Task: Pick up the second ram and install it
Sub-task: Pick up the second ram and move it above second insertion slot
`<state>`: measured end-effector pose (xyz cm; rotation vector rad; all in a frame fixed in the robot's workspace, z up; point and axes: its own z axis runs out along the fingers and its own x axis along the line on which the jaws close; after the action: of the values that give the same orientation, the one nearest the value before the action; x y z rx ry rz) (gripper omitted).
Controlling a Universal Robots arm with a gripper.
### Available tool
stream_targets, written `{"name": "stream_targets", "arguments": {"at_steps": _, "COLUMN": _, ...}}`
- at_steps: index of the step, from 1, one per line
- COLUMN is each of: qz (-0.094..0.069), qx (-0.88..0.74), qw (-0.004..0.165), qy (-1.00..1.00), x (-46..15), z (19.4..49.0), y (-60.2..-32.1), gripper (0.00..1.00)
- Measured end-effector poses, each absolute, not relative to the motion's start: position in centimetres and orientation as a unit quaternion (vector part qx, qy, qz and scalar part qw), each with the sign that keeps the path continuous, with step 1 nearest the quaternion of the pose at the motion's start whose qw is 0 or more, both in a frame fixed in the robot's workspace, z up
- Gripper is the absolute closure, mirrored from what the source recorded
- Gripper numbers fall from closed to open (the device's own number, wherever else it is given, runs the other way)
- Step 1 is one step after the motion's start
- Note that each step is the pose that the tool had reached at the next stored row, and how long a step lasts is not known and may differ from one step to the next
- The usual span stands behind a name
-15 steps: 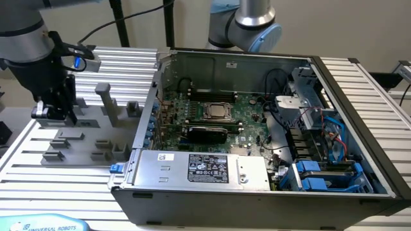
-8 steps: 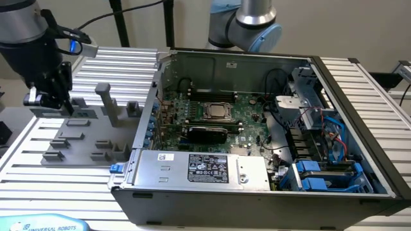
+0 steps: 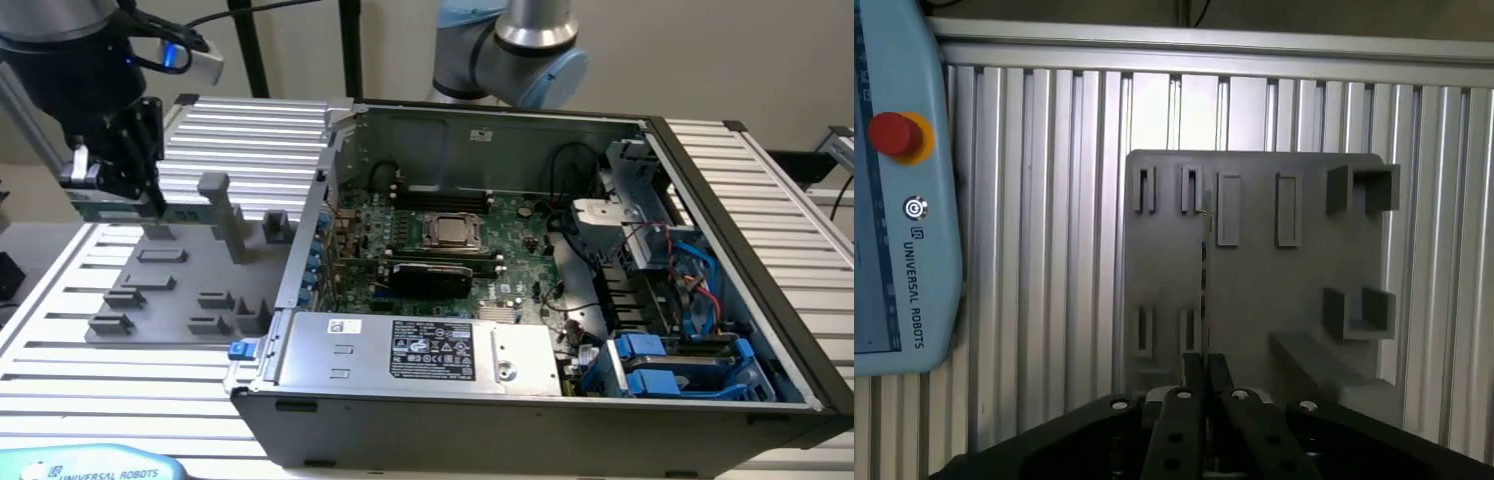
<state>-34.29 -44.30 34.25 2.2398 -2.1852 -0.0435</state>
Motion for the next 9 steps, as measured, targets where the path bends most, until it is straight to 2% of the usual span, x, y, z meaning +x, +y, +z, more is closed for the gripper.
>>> {"name": "stream_targets", "arguments": {"at_steps": 9, "qz": -0.016, "qx": 0.716, "qw": 0.004, "qy": -0.698, "x": -30.2, "z": 37.4, "y": -44.3, "gripper": 0.87}}
